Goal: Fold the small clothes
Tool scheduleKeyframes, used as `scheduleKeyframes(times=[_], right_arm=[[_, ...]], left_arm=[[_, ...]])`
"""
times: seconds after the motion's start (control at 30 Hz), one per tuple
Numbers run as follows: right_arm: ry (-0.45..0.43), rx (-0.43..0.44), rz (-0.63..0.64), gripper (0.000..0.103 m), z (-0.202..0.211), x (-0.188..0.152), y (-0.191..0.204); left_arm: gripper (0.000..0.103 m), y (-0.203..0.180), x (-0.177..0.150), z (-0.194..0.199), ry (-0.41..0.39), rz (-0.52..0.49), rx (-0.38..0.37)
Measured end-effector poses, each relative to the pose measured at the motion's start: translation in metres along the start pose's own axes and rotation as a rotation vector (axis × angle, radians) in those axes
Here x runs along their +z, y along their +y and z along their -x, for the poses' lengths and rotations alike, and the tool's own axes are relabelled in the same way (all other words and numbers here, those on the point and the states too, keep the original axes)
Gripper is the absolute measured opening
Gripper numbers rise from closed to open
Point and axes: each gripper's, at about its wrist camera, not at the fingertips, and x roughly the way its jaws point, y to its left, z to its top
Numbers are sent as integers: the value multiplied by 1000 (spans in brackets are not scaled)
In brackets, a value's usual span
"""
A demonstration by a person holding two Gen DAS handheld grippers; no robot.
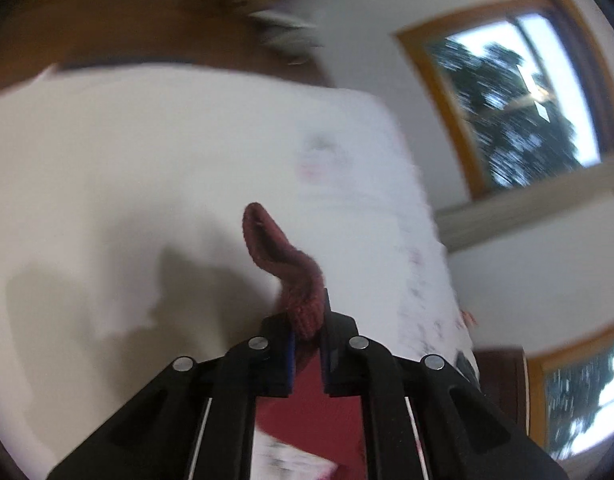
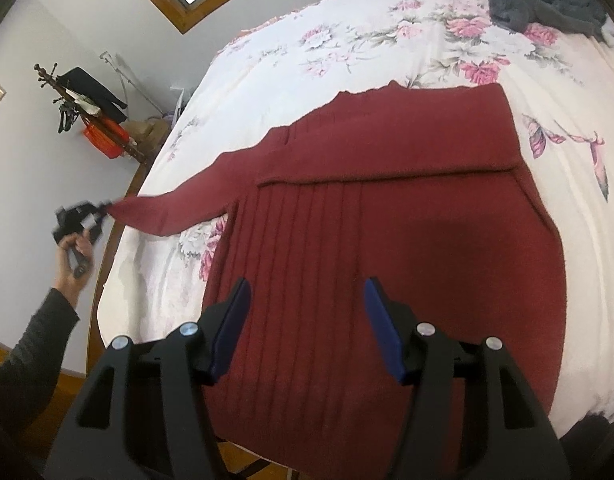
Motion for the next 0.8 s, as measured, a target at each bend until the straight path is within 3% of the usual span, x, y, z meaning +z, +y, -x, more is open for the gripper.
scheduleKeyframes(times=[0.13, 0.3, 0.57, 0.8], right_arm=[[-15, 14, -20, 59, 9, 0, -3], [-40, 16, -32, 59, 22, 0, -11], [-80, 10, -72, 59, 37, -3, -33], [-83, 0, -111, 59, 37, -4, -54]], left_arm=[[8, -93, -12, 1, 11, -159, -104], [8, -174, -42, -11, 39, -303, -166], [8, -244, -119, -47, 153, -446, -198], [8, -281, -204, -121, 298, -567, -171]])
